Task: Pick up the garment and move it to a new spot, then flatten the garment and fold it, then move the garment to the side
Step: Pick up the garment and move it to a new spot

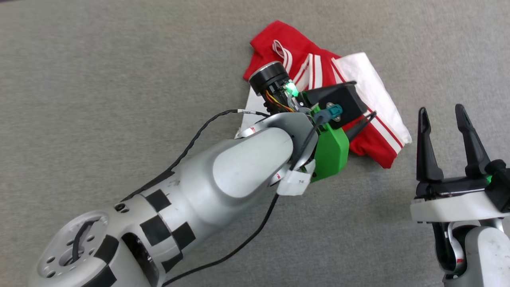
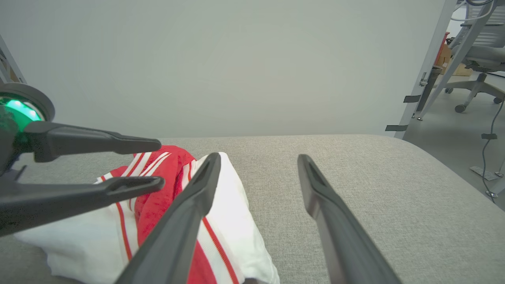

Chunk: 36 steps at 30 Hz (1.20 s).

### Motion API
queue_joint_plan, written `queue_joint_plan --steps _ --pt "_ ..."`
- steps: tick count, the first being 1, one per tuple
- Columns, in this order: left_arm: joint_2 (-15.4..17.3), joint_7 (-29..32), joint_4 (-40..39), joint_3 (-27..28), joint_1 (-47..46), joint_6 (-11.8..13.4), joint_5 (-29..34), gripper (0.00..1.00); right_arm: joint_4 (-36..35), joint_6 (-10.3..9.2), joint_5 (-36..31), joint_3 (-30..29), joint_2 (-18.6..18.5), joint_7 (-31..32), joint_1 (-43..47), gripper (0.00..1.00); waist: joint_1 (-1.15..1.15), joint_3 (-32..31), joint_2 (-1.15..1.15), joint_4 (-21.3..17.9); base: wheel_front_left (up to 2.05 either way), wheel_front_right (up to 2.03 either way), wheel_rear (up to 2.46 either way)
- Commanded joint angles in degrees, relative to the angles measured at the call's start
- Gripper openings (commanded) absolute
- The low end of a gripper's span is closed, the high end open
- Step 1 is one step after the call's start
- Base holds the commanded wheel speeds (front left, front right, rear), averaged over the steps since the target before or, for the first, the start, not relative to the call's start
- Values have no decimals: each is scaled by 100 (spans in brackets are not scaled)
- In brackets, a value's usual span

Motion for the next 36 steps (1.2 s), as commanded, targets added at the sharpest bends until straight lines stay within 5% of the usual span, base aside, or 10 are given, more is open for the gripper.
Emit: queue_joint_plan --steps 1,13,21,27,29,36 --pt "28 -236 -11 109 104 139 -62 100 13 -4 -65 -5 9 -36 91 100 0 -720 0 583 0 0 0" --pt "1092 -1188 -747 1217 1510 1586 -201 100 -5 -4 -125 -84 9 -36 567 100 0 -1495 0 1147 0 0 0" --pt "1782 -1199 -1983 2719 3071 2420 242 100 82 -4 10 -100 9 -36 786 100 0 -1778 0 1332 0 0 0" --pt "1898 -1199 -2592 3842 4394 2632 633 100 200 -4 148 -40 9 -36 956 100 0 -1946 0 1379 0 0 0" --pt "1846 -1200 -2799 4459 5148 2536 856 100 340 -4 245 38 9 -36 1045 100 0 -2047 0 1381 0 0 0" --pt "1532 -1200 -2945 5215 6021 2147 1279 100 589 -4 367 74 9 -36 1231 100 0 -2195 0 1383 0 0 0"
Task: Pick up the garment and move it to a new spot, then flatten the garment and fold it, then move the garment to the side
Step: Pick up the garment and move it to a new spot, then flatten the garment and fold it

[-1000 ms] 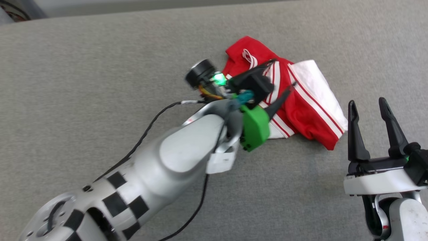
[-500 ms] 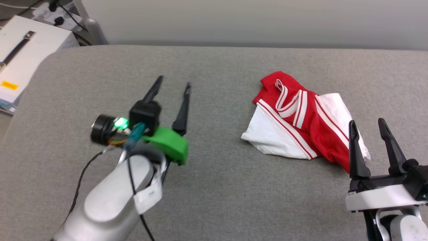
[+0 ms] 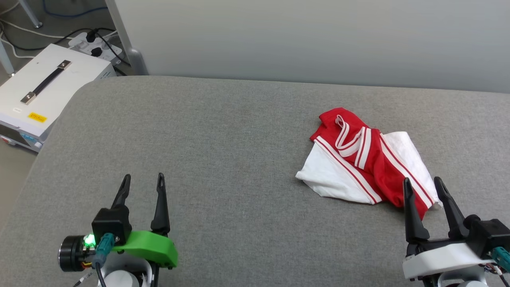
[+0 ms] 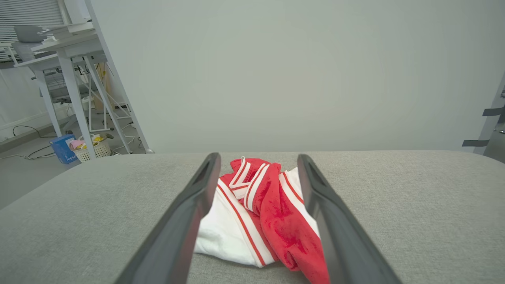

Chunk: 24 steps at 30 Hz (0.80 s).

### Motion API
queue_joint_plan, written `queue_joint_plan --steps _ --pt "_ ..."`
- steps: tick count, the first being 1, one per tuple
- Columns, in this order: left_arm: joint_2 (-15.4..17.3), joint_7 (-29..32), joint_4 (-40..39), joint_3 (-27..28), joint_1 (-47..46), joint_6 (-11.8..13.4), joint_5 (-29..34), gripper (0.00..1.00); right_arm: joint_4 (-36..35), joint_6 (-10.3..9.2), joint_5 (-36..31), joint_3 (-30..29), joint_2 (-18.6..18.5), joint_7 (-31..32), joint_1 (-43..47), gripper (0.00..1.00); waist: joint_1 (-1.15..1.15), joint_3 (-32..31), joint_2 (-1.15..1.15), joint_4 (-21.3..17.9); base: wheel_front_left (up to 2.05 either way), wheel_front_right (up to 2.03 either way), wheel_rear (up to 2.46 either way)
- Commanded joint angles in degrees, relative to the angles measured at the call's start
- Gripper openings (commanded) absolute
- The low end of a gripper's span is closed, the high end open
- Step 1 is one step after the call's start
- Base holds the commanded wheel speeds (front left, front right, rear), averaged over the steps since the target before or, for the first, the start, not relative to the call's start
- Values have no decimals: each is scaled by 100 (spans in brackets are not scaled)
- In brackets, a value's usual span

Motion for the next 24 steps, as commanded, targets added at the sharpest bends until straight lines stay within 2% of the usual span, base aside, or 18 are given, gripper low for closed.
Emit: queue_joint_plan --steps 1,4,10,18,24 --pt "-113 -32 3 120 182 -97 110 100 50 -4 6 -4 -5 -36 111 100 0 -56 0 -3 0 0 0" --pt "-400 -32 61 342 438 -379 334 100 116 -4 26 -55 -5 -36 242 100 0 -127 0 -13 0 0 0" --pt "-746 -32 152 644 628 -818 626 100 166 -4 31 -90 -5 -36 395 100 0 -185 0 -23 0 0 0" --pt "-1062 -32 315 1056 727 -1221 980 100 231 -4 52 -94 -5 -36 448 100 0 -216 0 -19 0 0 0" --pt "-1227 -32 514 1295 422 -1684 1306 100 209 -4 30 -63 -5 -36 368 100 0 -141 0 -41 0 0 0"
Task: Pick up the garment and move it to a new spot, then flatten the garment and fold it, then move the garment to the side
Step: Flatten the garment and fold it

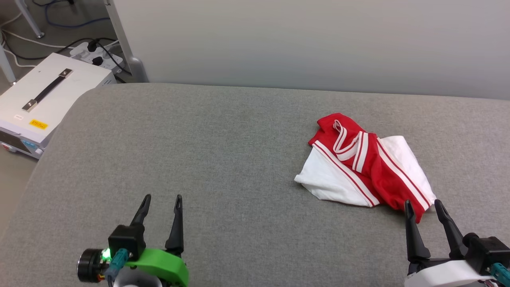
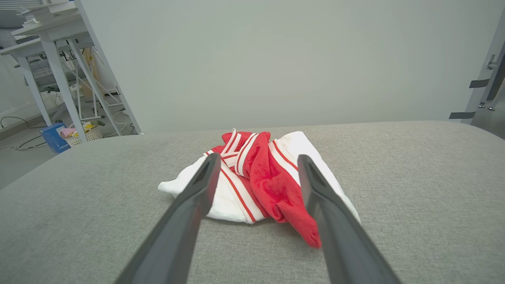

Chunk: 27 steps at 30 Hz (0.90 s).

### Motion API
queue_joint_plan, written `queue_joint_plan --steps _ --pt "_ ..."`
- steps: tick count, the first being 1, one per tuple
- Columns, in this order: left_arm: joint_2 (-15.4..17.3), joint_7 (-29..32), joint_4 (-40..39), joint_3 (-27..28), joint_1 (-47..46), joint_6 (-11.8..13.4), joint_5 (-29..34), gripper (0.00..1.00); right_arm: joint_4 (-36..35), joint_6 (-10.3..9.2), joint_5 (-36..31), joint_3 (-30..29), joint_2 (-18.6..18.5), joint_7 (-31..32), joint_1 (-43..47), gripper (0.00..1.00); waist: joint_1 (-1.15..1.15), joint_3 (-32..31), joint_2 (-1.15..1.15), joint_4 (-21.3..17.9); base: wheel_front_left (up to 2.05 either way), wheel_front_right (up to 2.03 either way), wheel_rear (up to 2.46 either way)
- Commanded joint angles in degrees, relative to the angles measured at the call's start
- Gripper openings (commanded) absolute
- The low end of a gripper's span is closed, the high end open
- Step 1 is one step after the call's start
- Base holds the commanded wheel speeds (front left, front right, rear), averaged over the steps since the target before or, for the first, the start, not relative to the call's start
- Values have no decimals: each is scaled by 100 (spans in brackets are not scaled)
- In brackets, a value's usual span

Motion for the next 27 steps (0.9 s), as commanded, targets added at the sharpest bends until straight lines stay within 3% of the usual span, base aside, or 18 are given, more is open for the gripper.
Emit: queue_joint_plan --steps 1,10,21,27 --pt "-12 -34 42 8 -270 -119 45 100 -29 -4 -21 10 -5 -36 -51 100 0 48 0 -23 0 0 0" --pt "354 171 523 -647 -2084 -539 100 100 -145 -4 -105 63 -5 -36 -302 100 0 375 0 -224 0 0 0" --pt "1024 1624 427 -3241 -4724 -573 -1428 100 -268 -4 -105 95 -5 -36 -787 100 0 1127 0 -592 0 0 0" --pt "1061 2515 532 -4502 -5969 -574 -2348 100 -286 -4 -96 164 -5 -36 -1045 100 0 1514 0 -797 0 0 0"
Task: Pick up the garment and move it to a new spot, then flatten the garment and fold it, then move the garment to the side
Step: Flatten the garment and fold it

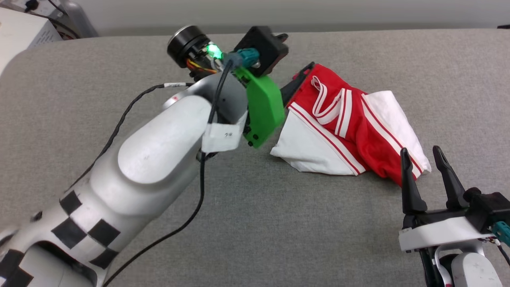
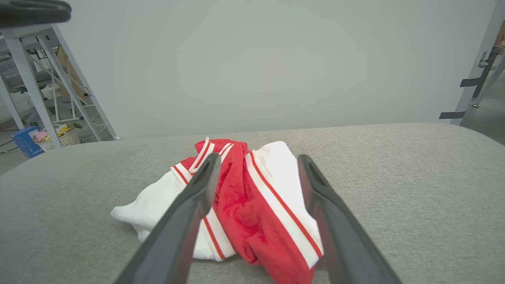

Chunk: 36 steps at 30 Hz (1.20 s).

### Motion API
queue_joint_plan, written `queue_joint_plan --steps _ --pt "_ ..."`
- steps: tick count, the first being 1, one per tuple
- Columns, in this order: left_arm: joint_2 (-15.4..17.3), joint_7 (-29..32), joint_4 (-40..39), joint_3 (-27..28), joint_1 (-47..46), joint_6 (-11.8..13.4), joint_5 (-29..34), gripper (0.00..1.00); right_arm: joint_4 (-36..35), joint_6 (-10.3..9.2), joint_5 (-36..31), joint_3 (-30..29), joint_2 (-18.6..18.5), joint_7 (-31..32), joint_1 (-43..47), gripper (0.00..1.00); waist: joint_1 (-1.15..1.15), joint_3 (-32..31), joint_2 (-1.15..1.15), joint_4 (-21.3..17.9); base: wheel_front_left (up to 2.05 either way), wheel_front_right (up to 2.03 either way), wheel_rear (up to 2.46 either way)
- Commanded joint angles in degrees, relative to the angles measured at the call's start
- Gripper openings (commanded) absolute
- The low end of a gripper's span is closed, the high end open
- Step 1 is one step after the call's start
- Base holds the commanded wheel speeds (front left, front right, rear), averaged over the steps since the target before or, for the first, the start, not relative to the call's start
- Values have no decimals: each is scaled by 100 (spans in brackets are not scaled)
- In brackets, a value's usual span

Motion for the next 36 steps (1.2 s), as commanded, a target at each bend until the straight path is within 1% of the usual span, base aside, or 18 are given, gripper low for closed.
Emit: queue_joint_plan --steps 1,7,9,11,14,17,21,23,28,30,31,32,36 --pt "6 228 67 -196 -240 -14 -217 100 -24 -4 5 16 -6 -36 -146 100 0 317 0 -255 0 0 0" --pt "-57 1587 260 -1314 -1006 -15 -1192 100 -44 -4 55 59 -6 -36 -370 100 0 657 0 -475 0 0 0" --pt "-6 2143 271 -1768 -1209 -15 -1524 100 -53 -4 73 75 -6 -36 -430 100 0 779 0 -549 0 0 0" --pt "54 2575 239 -2021 -1325 -15 -1715 100 -65 -4 89 92 -6 -36 -485 100 0 890 0 -612 0 0 0" --pt "148 3057 128 -2156 -1330 -15 -1773 100 -80 -4 121 113 -6 -36 -580 100 0 1052 0 -696 0 0 0" --pt "243 3697 -78 -2176 -1004 -15 -1431 100 -99 -4 158 151 -6 -36 -687 100 0 1228 0 -783 0 0 0" --pt "385 4102 -238 -2179 -568 -15 -1110 100 -119 -4 182 144 -6 -36 -813 100 0 1425 0 -838 0 0 0" --pt "443 4209 -251 -2179 -383 -15 -990 100 -115 -4 170 150 -6 -36 -858 100 0 1492 0 -845 0 0 0" --pt "462 3943 11 -2180 -268 -15 -937 100 -102 -4 134 159 -6 -36 -933 100 0 1557 0 -812 0 0 0" --pt "458 3926 95 -2180 -253 -15 -902 100 -92 -4 111 168 -6 -36 -959 100 0 1551 0 -789 0 0 0" --pt "459 3910 141 -2180 -250 -15 -883 47 -86 -4 98 182 -6 -36 -973 100 0 1543 0 -778 0 0 0" --pt "457 3902 164 -2180 -244 -15 -875 0 -83 -4 83 199 -6 -36 -982 100 0 1532 0 -767 0 0 0" --pt "447 3654 240 -2180 -288 -15 -976 0 -65 -4 47 226 -6 -36 -961 100 0 1420 0 -696 0 0 0"
